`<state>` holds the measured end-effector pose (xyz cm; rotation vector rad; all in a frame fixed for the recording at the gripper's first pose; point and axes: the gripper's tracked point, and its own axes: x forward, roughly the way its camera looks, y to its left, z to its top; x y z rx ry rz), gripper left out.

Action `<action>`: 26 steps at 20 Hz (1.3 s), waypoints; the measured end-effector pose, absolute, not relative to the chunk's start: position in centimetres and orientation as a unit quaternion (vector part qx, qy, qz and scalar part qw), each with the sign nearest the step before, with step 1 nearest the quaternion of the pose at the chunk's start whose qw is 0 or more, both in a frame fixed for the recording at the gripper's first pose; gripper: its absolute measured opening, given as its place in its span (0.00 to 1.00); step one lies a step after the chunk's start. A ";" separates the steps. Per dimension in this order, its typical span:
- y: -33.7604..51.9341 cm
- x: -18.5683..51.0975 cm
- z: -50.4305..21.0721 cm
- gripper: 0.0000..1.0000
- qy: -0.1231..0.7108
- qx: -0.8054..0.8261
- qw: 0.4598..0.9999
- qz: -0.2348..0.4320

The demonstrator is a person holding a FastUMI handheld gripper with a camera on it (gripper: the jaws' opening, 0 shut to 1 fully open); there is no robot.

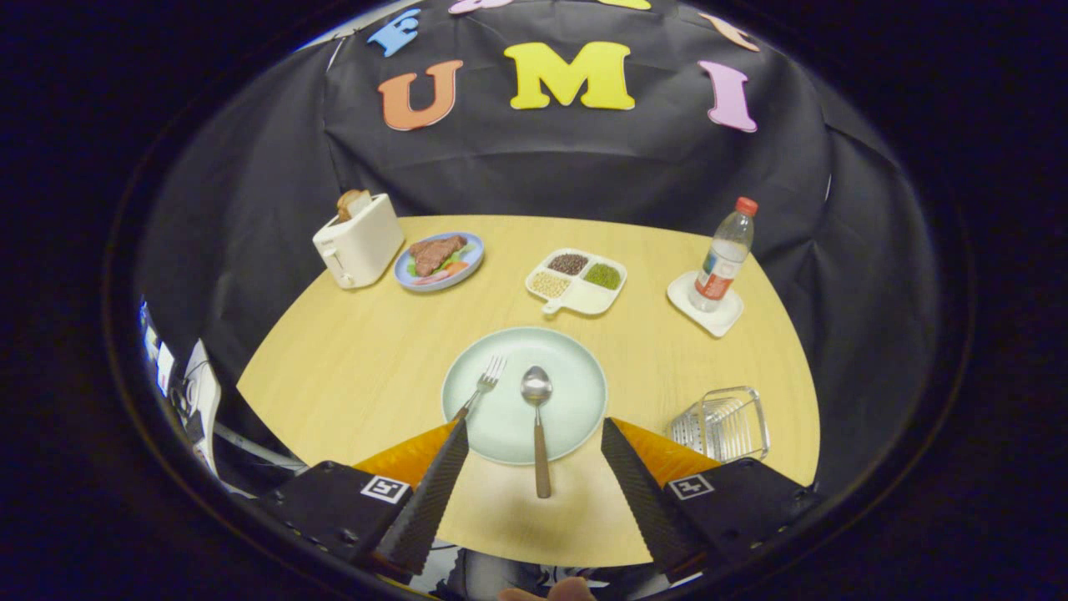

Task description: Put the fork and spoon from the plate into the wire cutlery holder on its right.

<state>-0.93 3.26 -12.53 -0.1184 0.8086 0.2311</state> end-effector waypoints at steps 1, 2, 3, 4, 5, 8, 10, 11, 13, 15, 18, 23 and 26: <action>2.9 -0.8 -13.4 0.96 0.399 -0.056 0.909 0.107; 2.4 -0.5 -14.4 0.96 0.406 -0.060 0.907 0.099; 1.9 -0.6 -15.7 0.96 0.417 -0.070 0.902 0.090; 1.5 -0.6 -16.8 0.96 0.425 -0.078 0.897 0.091; 1.4 -0.7 -17.8 0.96 0.433 -0.081 0.893 0.093; 1.4 -1.3 -20.2 0.96 0.459 -0.075 0.880 0.096; 1.8 -1.4 -21.0 0.90 0.474 -0.069 0.873 0.096; 2.0 -1.5 -21.6 0.85 0.479 -0.068 0.870 0.098; 1.9 -1.5 -22.4 0.77 0.485 -0.072 0.866 0.096; 1.5 -1.8 -23.1 0.68 0.496 -0.076 0.860 0.093; 1.3 -1.7 -24.3 0.65 0.510 -0.062 0.854 0.086; 1.8 -1.5 -24.6 0.30 0.525 -0.023 0.846 0.088; 2.0 -1.3 -23.8 0.07 0.520 -0.020 0.849 0.093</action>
